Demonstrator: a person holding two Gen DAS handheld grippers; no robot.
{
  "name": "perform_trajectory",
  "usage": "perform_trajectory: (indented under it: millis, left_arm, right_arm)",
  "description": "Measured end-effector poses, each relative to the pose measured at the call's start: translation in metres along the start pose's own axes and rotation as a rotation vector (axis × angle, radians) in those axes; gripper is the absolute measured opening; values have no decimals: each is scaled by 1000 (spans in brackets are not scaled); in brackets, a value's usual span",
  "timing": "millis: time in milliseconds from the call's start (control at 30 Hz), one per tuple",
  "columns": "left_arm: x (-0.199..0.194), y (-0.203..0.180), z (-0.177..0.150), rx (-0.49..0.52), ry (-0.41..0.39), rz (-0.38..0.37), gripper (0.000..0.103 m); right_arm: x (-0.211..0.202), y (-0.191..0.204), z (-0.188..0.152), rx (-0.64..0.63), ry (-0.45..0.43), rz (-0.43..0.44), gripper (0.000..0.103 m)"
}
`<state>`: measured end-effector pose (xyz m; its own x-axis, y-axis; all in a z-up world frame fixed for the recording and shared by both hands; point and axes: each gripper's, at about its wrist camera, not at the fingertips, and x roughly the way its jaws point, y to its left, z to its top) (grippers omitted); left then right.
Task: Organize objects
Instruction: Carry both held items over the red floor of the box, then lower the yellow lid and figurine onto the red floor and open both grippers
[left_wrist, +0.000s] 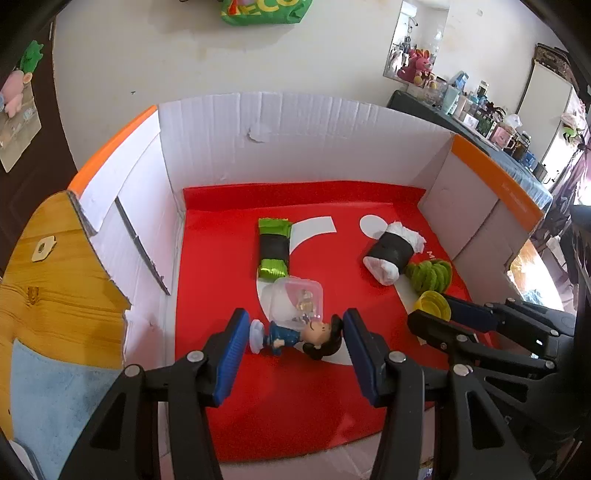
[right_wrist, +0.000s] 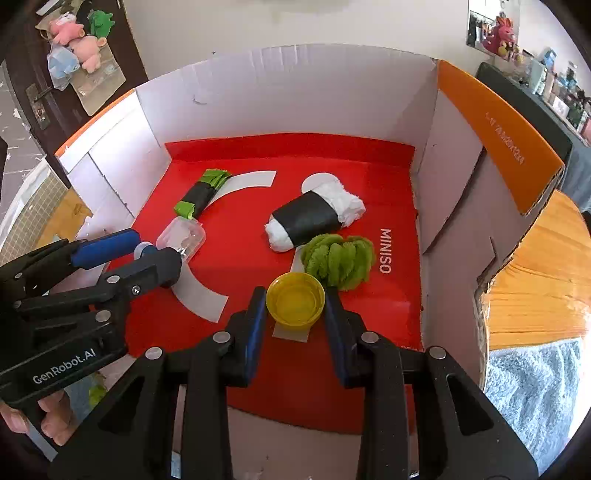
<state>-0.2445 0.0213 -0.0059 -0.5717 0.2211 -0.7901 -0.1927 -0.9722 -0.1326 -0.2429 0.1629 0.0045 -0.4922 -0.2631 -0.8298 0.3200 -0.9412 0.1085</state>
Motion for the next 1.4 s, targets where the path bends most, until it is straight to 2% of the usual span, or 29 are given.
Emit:
perform_trajectory:
  millis: [433,900,1000,1400]
  left_arm:
    - [2,0,3,-3,1,-2,55]
    - [-1,-1,-16,-19,39,-25,55]
    - [5,0,-22,-18,55,-9,55]
    - [13,2,-10,-22,53,10,55]
  right_arm:
    - [-1,-3,1,2,-17,-6,29]
    - [-3,-3,1,-3,-10,5,29]
    - [-3,-2,1,-8,-8,4,29]
    - [-4,-2,1,-14,-7,1,29]
